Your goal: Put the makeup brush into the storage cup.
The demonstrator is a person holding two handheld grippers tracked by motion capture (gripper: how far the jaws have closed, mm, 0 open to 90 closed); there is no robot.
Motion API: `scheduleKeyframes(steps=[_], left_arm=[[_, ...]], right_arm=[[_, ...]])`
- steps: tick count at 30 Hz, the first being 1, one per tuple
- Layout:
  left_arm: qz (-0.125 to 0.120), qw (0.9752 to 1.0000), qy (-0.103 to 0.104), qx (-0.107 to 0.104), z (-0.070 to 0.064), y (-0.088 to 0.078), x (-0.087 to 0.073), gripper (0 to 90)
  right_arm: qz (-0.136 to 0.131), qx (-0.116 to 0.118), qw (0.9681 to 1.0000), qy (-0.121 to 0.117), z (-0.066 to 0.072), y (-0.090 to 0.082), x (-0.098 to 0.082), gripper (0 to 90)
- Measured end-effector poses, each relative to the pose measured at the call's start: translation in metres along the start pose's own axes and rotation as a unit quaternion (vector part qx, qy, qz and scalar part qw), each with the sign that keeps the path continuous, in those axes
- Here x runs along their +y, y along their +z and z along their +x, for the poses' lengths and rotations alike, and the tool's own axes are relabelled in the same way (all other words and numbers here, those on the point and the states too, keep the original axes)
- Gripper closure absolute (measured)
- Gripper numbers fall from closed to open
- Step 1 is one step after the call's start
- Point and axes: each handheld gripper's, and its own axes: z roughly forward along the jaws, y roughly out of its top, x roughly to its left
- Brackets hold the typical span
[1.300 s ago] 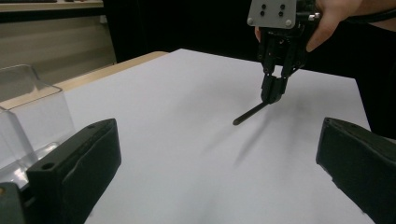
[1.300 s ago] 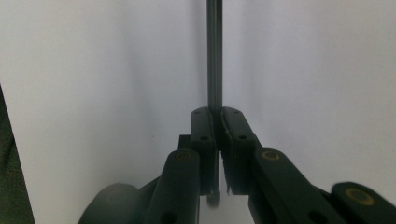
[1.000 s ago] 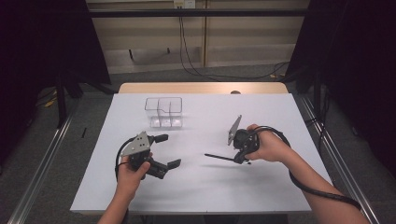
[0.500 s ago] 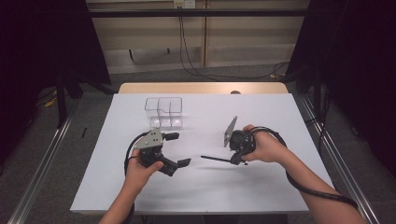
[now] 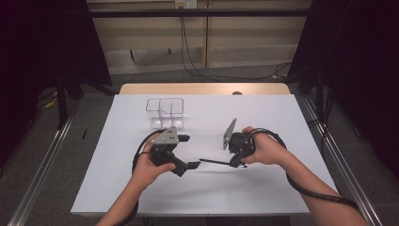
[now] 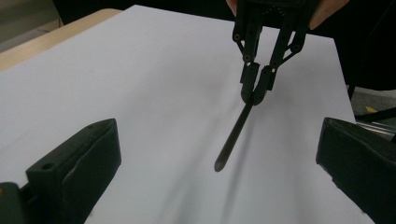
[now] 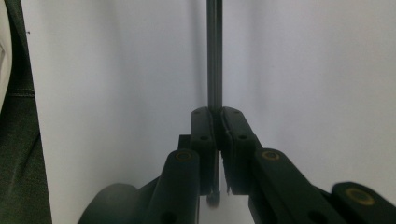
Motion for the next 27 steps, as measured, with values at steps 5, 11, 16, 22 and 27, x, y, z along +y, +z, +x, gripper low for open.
scheduleKeyframes(steps=[5, 11, 16, 22, 27], left_arm=[[0.033, 0.9994, 0.005, -0.008, -0.003, 0.008, 0.005, 0.0], [0.053, 0.9984, 0.009, -0.015, -0.003, 0.012, 0.012, 0.0], [0.078, 0.9967, 0.010, -0.022, -0.005, 0.017, 0.017, 0.0], [0.109, 0.9937, 0.019, -0.014, -0.006, 0.022, 0.021, 0.0], [0.120, 0.9924, 0.025, -0.005, -0.005, 0.024, 0.025, 0.0]], right_arm=[[-0.002, 0.003, 1.0000, -0.009, 0.002, 0.001, 0.005, 84.5], [-0.001, 0.005, 0.9999, -0.012, 0.006, 0.000, 0.011, 84.4], [-0.003, 0.005, 0.9997, -0.022, 0.007, 0.001, 0.015, 84.4], [-0.008, 0.006, 0.9996, -0.027, 0.009, 0.001, 0.017, 84.4], [-0.009, 0.006, 0.9995, -0.030, 0.010, -0.001, 0.021, 84.4]])
